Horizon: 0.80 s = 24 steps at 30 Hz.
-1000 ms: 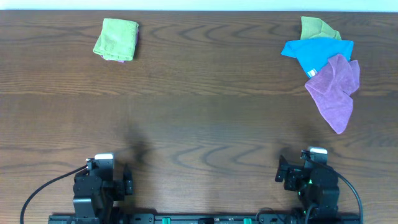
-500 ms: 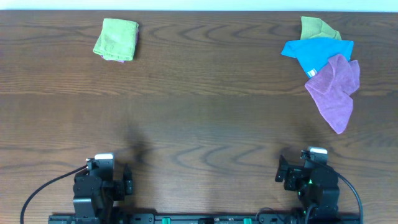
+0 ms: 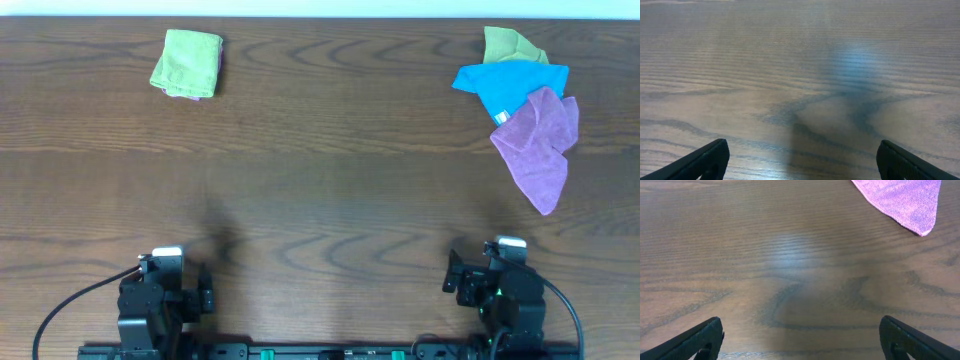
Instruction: Fold the cloth
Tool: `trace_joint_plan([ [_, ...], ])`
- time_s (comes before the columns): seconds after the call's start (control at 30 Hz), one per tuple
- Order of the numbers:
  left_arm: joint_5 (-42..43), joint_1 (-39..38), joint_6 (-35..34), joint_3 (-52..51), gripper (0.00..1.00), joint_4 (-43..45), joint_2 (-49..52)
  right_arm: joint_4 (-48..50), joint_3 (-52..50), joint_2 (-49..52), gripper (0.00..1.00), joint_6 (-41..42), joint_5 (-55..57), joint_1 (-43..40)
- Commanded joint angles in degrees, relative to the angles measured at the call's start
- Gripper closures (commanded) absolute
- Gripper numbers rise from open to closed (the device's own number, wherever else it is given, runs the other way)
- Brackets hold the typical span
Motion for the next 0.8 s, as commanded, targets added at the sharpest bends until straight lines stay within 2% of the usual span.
trace_joint_plan([
  [0.0,-0.17,-0.26,1.27,-1.4,0.05,-1.11,-0.42,-0.04,-0.7,-0.68,0.01,-0.57,0.2,-0.37],
  [0.5,-0.17,-0.26,1.25,-1.4,0.05,-1.11,-0.42,-0.33,1.75,0.35,0.01,1.25,0.55,-0.61],
  [0.67,-0.2,-0.26,1.27,-1.4,0.05,-1.11,-0.42,-1.22,9.79,8.63,0.01,2.71,0.7,-3.93],
  [0.77,-0.17,-0.26,1.27,-1.4,0.05,-1.11,-0.42,-4.15,17.92,17.68,0.01,3.48,1.11,-7.65],
])
